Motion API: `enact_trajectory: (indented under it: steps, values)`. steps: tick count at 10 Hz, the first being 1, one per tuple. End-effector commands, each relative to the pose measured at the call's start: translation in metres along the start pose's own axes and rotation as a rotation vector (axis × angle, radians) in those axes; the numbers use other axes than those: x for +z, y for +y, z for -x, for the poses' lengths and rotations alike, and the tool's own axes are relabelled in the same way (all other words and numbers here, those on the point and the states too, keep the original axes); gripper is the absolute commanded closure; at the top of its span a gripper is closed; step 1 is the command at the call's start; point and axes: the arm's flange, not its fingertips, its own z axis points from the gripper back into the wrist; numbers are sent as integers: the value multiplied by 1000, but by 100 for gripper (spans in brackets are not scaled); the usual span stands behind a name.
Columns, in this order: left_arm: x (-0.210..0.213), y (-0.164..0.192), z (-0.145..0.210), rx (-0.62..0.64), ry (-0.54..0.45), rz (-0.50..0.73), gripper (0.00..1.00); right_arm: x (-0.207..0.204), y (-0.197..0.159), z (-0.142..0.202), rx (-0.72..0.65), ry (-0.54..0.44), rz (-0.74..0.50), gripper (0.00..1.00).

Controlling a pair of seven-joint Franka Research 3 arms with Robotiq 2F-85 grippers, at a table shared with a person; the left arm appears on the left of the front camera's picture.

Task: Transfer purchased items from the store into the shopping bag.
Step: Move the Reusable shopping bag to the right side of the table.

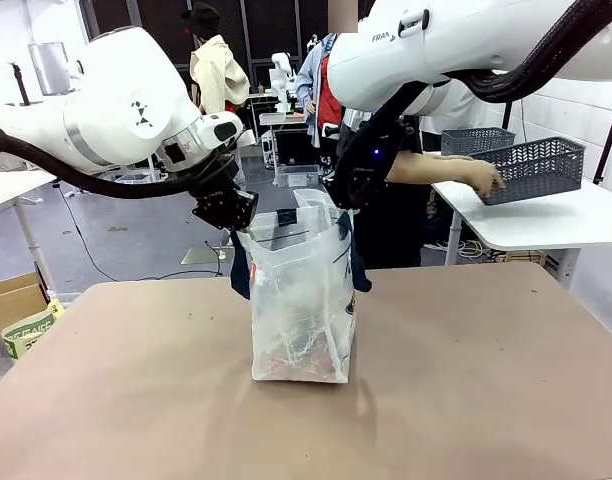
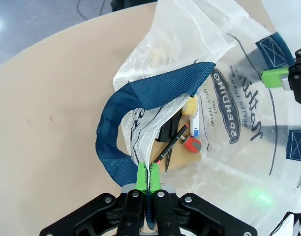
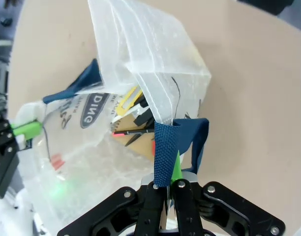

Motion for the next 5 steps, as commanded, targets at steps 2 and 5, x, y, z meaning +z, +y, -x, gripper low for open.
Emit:
enact_trajectory:
  steps: [2, 5]
  values:
    - [-2, -2, 3, -28, 6, -23, 100, 0, 4, 2, 41, -5, -3, 100]
    - [-13, -16, -6, -89, 23, 47, 100, -8, 0, -12, -75, 0, -74, 100]
